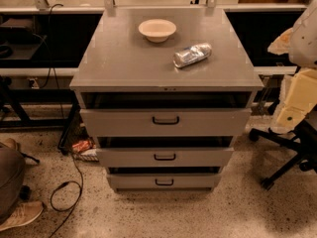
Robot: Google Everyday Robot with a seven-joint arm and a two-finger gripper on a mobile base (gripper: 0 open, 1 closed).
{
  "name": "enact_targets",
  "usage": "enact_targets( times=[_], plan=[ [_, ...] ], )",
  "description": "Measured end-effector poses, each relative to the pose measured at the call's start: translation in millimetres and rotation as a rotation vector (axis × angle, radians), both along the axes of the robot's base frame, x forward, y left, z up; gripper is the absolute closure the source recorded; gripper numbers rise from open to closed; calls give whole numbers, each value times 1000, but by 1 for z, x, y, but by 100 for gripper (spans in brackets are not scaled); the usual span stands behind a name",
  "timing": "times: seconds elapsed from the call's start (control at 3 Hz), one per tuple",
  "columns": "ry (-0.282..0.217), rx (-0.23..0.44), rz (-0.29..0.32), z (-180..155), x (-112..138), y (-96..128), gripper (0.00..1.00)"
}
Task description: Open bottom drawer
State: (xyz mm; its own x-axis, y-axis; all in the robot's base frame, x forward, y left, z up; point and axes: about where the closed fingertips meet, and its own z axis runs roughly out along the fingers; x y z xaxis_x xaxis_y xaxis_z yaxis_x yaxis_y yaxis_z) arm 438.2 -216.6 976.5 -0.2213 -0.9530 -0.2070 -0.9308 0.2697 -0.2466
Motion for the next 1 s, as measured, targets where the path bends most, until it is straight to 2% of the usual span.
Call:
enact_targets(
  times=[0.33, 0.67, 1.0],
  plan=[
    [0, 0, 0, 0, 0, 0, 0],
    [18, 20, -2, -30, -9, -5, 0],
    [54, 59, 12, -100, -29, -8, 0]
  ],
)
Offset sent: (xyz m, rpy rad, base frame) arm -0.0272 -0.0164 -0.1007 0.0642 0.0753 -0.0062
